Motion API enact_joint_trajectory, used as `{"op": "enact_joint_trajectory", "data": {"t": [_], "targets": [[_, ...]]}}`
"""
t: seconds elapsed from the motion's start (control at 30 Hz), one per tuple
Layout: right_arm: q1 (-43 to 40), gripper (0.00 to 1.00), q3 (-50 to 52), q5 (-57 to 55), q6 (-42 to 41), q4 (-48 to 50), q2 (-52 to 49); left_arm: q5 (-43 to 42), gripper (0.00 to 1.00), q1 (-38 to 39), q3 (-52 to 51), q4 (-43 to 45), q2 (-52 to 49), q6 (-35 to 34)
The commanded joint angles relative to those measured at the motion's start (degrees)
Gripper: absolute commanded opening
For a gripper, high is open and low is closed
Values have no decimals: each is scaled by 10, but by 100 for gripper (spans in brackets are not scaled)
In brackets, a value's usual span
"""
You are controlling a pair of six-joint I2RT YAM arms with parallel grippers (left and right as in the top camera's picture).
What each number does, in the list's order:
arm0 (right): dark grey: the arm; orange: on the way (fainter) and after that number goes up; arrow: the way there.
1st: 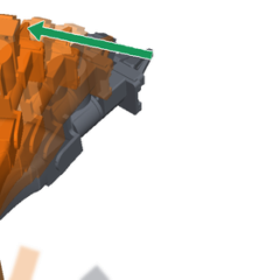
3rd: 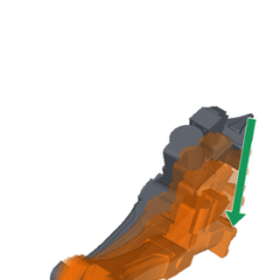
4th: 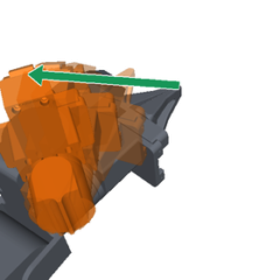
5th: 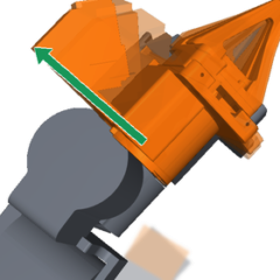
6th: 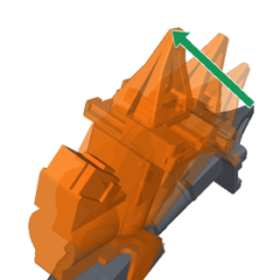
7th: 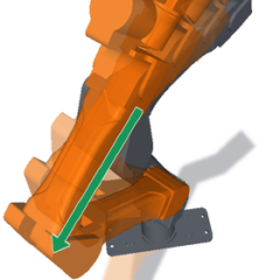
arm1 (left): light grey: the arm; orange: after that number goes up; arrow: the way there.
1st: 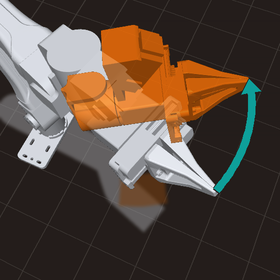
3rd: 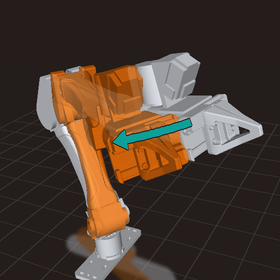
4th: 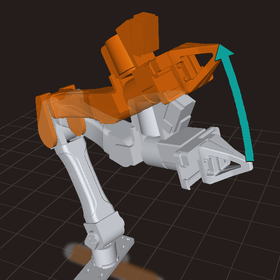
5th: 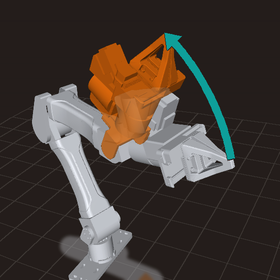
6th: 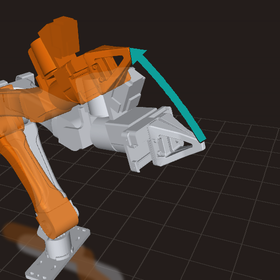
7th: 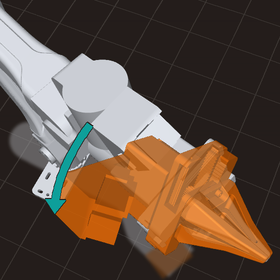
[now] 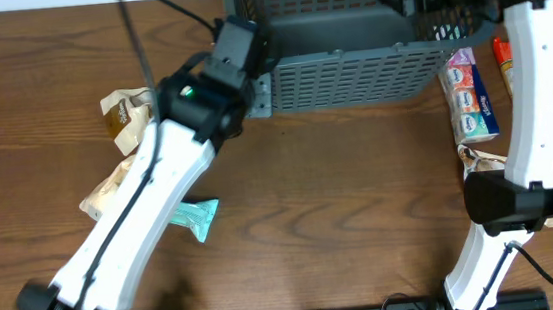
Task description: Pack container
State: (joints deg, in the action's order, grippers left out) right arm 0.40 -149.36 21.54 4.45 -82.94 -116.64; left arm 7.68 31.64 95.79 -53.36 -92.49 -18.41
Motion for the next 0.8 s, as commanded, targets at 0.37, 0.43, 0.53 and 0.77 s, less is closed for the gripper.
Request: {"op": "enact_joint_trajectory", "data": {"t": [0.37, 0.43, 0.53, 0.77], "targets": [[-103, 99, -136, 17, -5, -144, 107, 174, 99, -4, 1, -125, 260, 37], [-113, 99, -130, 16, -3, -144, 129, 214, 99, -6, 1, -136, 286, 38], [-122, 99, -129, -16, 5, -144, 156, 251, 99, -20, 1, -148, 313, 38], [-149, 99, -110, -298, -117, -144, 180, 254, 99, -61, 1, -165, 335, 38]]}}
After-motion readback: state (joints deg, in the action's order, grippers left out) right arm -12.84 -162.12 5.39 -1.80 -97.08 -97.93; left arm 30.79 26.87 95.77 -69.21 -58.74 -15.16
